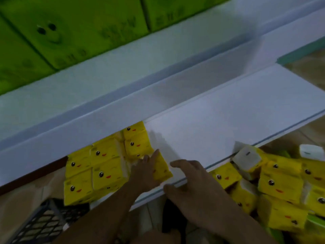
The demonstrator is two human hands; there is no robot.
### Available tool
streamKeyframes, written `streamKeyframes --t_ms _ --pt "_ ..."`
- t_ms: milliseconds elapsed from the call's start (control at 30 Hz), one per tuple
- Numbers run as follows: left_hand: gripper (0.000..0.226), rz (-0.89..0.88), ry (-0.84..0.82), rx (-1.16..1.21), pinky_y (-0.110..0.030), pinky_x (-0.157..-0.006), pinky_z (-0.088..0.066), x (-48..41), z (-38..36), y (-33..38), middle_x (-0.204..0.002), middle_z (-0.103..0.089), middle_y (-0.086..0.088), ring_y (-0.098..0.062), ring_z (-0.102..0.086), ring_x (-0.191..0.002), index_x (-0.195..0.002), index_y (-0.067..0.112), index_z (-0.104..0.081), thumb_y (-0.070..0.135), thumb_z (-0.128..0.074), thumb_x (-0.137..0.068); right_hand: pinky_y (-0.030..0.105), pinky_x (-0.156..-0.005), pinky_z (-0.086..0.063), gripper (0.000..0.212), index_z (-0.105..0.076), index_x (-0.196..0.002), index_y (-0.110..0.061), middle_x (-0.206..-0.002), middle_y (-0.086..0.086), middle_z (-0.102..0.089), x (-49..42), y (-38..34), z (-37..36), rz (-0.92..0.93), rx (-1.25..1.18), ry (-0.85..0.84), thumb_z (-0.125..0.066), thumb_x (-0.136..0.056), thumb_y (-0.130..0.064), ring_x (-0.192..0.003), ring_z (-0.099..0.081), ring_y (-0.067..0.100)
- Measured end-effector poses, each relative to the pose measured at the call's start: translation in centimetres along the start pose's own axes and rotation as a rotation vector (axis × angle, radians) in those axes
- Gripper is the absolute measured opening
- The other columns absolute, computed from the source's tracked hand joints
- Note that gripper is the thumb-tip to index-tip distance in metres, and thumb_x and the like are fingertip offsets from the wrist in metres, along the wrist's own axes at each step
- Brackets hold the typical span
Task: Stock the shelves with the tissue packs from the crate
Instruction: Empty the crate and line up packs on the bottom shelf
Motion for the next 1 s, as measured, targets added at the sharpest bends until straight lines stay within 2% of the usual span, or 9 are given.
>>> streamKeyframes --t_ms 100,200,300,433,567,667,767,867,1000 --pt "0.106 0.075 0.031 -0.192 -0.053 -0.113 -0.019 -1.8 -2.5 -2.3 -0.162 -0.003 -0.008 -0.033 -0.011 -0.147 -0.145 0.035 0.028 0.055 -0.058 -0.086 0.027 -0.089 -0.043 0.053 -0.034 -0.14 -0.035 -0.127 -0.007 -0.039 -2.3 2.5 0.2 -0.077 0.143 -0.035 -0.051 -0.092 -0.049 -0.114 -0.051 0.014" --pt "0.102 0.007 0.118 -0.419 -0.053 -0.108 -0.025 -2.1 -3.3 -1.0 -0.16 0.02 -0.009 -0.037 -0.008 -0.146 -0.147 0.036 0.026 0.032 -0.059 -0.09 0.03 -0.095 -0.044 0.055 -0.033 -0.143 -0.028 -0.137 0.003 -0.041 -4.5 4.3 -0.3 -0.125 0.176 -0.046 -0.05 -0.093 -0.043 -0.121 -0.05 0.02" --pt "0.079 -0.155 0.019 -0.514 -0.047 -0.1 -0.033 -2.1 -5.4 0.5 -0.162 0.005 -0.01 -0.035 -0.018 -0.142 -0.154 0.032 -0.006 0.025 -0.054 -0.091 0.03 -0.089 -0.042 0.042 -0.042 -0.135 -0.023 -0.132 0.005 -0.051 -5.3 5.6 -2.2 -0.143 0.217 -0.149 -0.049 -0.095 -0.035 -0.119 -0.053 0.024" --pt "0.074 0.025 0.011 -0.309 -0.042 -0.1 -0.04 -2.5 -4.8 -0.7 -0.163 0.002 -0.003 -0.032 -0.017 -0.143 -0.153 0.029 -0.012 0.033 -0.052 -0.092 0.026 -0.082 -0.043 0.028 -0.051 -0.121 -0.019 -0.118 0.005 -0.06 -4.7 7.5 -3.4 -0.18 0.266 -0.247 -0.046 -0.095 -0.028 -0.111 -0.058 0.023" --pt "0.074 -0.034 -0.045 -0.151 -0.042 -0.105 -0.037 -1.7 -3.0 1.8 -0.162 0.009 -0.007 -0.034 -0.021 -0.141 -0.154 0.03 -0.014 0.039 -0.052 -0.092 0.024 -0.078 -0.04 0.029 -0.056 -0.122 -0.011 -0.118 0.008 -0.063 -3.4 9.9 -1.0 -0.283 0.205 -0.159 -0.046 -0.097 -0.023 -0.108 -0.059 0.024" --pt "0.063 -0.179 -0.104 -0.032 -0.038 -0.109 -0.034 -0.7 -0.5 5.9 -0.156 -0.022 -0.01 -0.03 -0.029 -0.137 -0.148 0.023 -0.031 0.043 -0.053 -0.093 0.029 -0.078 -0.044 0.028 -0.061 -0.116 -0.007 -0.116 0.01 -0.064 -2.2 14.2 0.6 -0.426 0.141 -0.058 -0.052 -0.095 -0.023 -0.101 -0.06 0.026" --pt "0.056 -0.338 -0.254 0.094 -0.033 -0.108 -0.035 0.7 1.6 11.1 -0.146 -0.041 -0.008 -0.024 -0.039 -0.133 -0.142 0.021 -0.042 0.044 -0.056 -0.092 0.032 -0.066 -0.048 0.016 -0.061 -0.079 -0.01 -0.079 0.01 -0.058 0.1 20.1 0.6 -0.639 0.011 0.024 -0.059 -0.091 -0.021 -0.074 -0.054 0.025" --pt "0.051 -0.519 -0.317 0.02 -0.034 -0.101 -0.042 2.1 2.0 16.0 -0.139 -0.05 -0.007 -0.023 -0.049 -0.124 -0.138 0.02 -0.046 0.043 -0.055 -0.094 0.036 -0.08 -0.051 0.03 -0.042 -0.065 -0.018 -0.09 0.011 -0.053 1.1 25.3 -1.1 -0.809 -0.001 0.01 -0.058 -0.09 -0.018 -0.083 -0.049 0.023" --pt "0.047 -0.566 -0.366 0.022 -0.03 -0.093 -0.04 2.4 -0.8 18.6 -0.138 -0.052 -0.006 -0.024 -0.05 -0.122 -0.136 0.021 -0.048 0.039 -0.055 -0.093 0.028 -0.071 -0.04 0.028 -0.043 -0.068 -0.02 -0.086 0.004 -0.052 -1.1 27.2 -4.9 -0.861 -0.159 0.106 -0.057 -0.092 -0.025 -0.086 -0.048 0.02"
Point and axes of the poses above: each hand's wrist, its own x-axis away from the middle knuckle, its own z-axis out of the back of the hand, y = z × x, the point moved 6 cm from there along -x, towards the middle knuckle
